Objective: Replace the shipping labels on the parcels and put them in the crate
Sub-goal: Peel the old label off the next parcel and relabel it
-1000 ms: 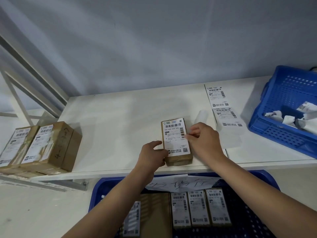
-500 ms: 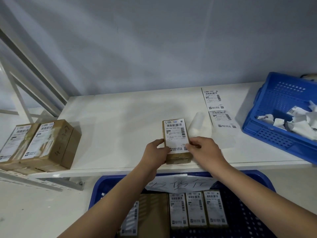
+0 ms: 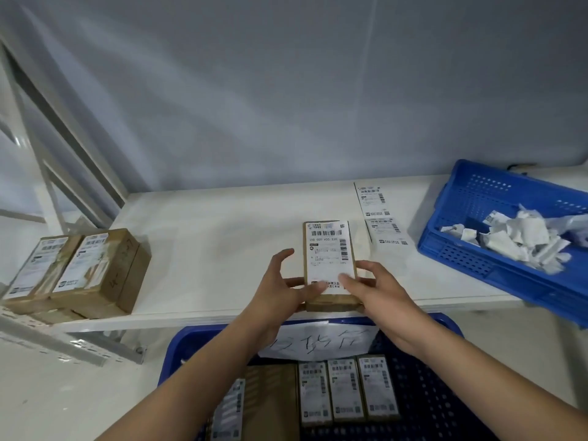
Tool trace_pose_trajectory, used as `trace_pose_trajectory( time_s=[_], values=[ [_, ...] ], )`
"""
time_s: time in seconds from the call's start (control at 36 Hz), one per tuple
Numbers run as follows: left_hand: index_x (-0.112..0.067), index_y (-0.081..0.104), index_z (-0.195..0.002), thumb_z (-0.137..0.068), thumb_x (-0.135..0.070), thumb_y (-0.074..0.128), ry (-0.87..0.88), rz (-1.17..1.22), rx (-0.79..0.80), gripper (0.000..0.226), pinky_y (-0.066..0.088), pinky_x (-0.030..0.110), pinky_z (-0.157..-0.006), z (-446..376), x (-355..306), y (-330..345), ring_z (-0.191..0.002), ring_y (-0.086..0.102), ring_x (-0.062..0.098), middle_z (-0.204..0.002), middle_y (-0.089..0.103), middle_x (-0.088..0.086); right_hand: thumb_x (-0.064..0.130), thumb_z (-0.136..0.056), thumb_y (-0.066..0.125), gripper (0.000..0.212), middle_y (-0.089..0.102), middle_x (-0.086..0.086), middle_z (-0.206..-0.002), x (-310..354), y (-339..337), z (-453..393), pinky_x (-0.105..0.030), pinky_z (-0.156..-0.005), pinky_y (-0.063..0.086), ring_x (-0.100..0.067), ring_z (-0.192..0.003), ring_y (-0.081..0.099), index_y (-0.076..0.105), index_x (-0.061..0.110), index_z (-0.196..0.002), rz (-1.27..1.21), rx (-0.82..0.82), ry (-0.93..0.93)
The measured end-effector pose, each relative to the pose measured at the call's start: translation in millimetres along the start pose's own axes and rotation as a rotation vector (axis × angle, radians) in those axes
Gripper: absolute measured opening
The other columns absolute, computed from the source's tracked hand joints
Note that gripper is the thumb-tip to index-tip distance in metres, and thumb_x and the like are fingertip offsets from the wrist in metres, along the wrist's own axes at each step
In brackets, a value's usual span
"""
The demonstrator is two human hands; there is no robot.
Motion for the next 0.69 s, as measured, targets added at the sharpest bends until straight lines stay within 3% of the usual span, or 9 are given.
trace_pose_trajectory(
  time_s=[0.19,0.33,0.44,0.56,0.64,0.69],
  values=[
    [-0.044,0.036,-0.146,-0.081,-0.02,0.086,0.099,-0.041,0.047,0.086,0.061,0.024,-0.075,36,-12,7,-0.104,0.065,0.008,-0.12,0.065,0.001,0.048,-0.091,0.068,0.042,0.076,0.008,-0.109,15,6,24,-0.042,-0.096,0.057,-0.013,-0.1,0.073,0.064,0.024,-0.125,-0.014,0.102,0.002],
    [-0.049,0.039,-0.144,-0.085,-0.025,0.083,0.143,-0.064,0.029,0.077,0.063,0.032,-0.084,58,-21,-5,-0.114,0.06,0.01,-0.124,0.066,-0.006,0.046,-0.092,0.068,0.037,0.075,0.011,-0.111,21,19,45,-0.044,-0.097,0.056,-0.013,-0.104,0.071,0.066,0.028,-0.124,-0.003,0.155,-0.018],
    [-0.052,0.044,-0.14,-0.089,-0.027,0.078,0.147,-0.038,0.001,0.066,0.061,0.042,-0.091,70,-27,-12,-0.117,0.065,0.02,-0.126,0.07,-0.006,0.039,-0.091,0.072,0.039,0.073,0.017,-0.113,32,25,60,-0.036,-0.099,0.055,-0.004,-0.106,0.068,0.064,0.029,-0.128,0.039,0.174,-0.064],
    [-0.056,0.045,-0.137,-0.088,-0.032,0.077,0.142,-0.03,-0.02,0.064,0.062,0.039,-0.087,82,-26,-14,-0.116,0.067,0.024,-0.127,0.07,-0.004,0.04,-0.085,0.078,0.042,0.073,0.02,-0.112,35,25,68,-0.035,-0.102,0.053,-0.002,-0.107,0.067,0.062,0.039,-0.124,0.073,0.187,-0.077],
    [-0.056,0.046,-0.137,-0.087,-0.032,0.079,0.135,-0.045,-0.044,0.064,0.062,0.041,-0.089,88,-20,-15,-0.118,0.065,0.023,-0.126,0.07,-0.005,0.047,-0.077,0.082,0.056,0.071,0.019,-0.116,25,27,70,-0.037,-0.099,0.055,-0.006,-0.109,0.067,0.057,0.042,-0.127,0.071,0.232,-0.048],
    [-0.053,0.046,-0.139,-0.088,-0.028,0.078,0.12,-0.05,-0.07,0.065,0.062,0.041,-0.088,90,-14,-17,-0.116,0.066,0.022,-0.125,0.071,-0.003,0.046,-0.078,0.083,0.054,0.071,0.015,-0.116,18,32,71,-0.035,-0.091,0.059,-0.009,-0.104,0.07,0.055,0.041,-0.124,0.061,0.265,-0.029]
  ],
)
Point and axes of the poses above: each hand's wrist, its own z-axis away from the middle knuckle, its own y-axis out of the palm, x = y × z, the point moved 7 cm from there along -z, towards the middle knuckle
